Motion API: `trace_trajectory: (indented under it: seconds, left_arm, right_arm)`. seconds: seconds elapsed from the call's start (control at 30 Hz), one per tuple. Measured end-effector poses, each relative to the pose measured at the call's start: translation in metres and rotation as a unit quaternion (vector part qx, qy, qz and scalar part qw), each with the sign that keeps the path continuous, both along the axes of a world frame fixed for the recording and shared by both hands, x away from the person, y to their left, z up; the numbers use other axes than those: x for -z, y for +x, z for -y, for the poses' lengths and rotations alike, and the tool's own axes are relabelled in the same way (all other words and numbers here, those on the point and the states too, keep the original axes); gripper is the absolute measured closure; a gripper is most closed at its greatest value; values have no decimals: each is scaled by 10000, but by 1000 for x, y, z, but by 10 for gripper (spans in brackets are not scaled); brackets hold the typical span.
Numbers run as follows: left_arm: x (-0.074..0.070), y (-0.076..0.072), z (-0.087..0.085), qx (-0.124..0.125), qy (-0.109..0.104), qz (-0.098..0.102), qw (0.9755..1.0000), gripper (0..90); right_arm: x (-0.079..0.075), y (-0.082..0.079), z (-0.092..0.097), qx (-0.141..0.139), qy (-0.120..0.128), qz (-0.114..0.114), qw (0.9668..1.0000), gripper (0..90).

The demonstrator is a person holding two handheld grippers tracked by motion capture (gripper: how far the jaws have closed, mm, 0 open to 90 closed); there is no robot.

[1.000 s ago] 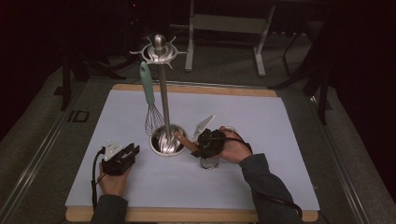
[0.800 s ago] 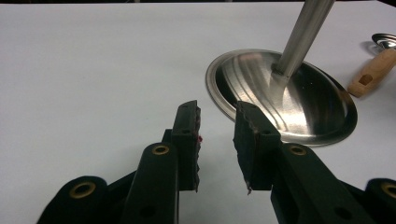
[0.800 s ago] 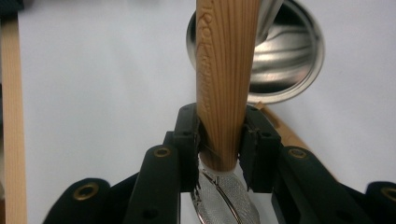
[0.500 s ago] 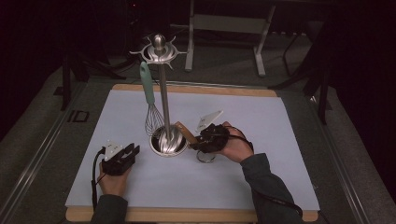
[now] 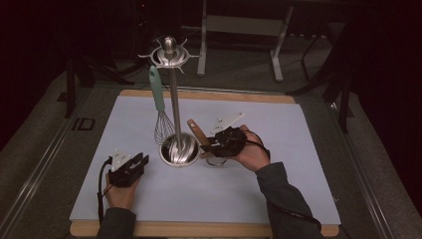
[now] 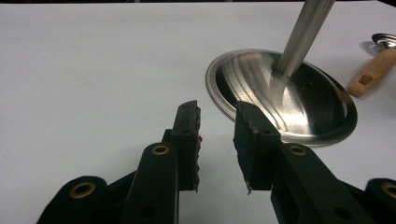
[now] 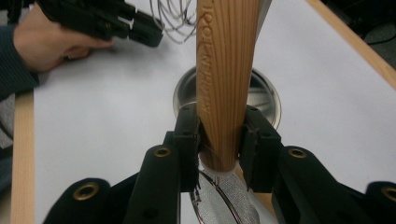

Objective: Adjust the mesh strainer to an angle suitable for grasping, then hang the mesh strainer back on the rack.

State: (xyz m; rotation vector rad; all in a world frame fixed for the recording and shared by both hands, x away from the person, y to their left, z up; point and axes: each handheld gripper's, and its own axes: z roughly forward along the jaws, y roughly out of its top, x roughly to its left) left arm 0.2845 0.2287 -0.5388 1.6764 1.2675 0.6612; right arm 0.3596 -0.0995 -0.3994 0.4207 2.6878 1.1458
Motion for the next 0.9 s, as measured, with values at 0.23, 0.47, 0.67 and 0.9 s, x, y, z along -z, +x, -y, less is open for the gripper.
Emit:
trace_trajectory:
  seconds: [0.23,0.47,0.67,0.9]
  left_arm:
    - [0,0,0,0,-6,4,10000,705]
    - [0,0,0,-2,-3,7,10000,705]
    - [0,0,0,0,0,-6,10000,705]
    - [0,1,0,-9,0,-33,10000,705]
  right_arm:
    - [-13,-3,-3,69,279,125,9995,707]
    - [-24,-7,-4,109,528,222,9983,708]
    - [-35,-7,-3,124,702,276,9971,708]
    - [-49,-5,-2,149,947,353,9948,708]
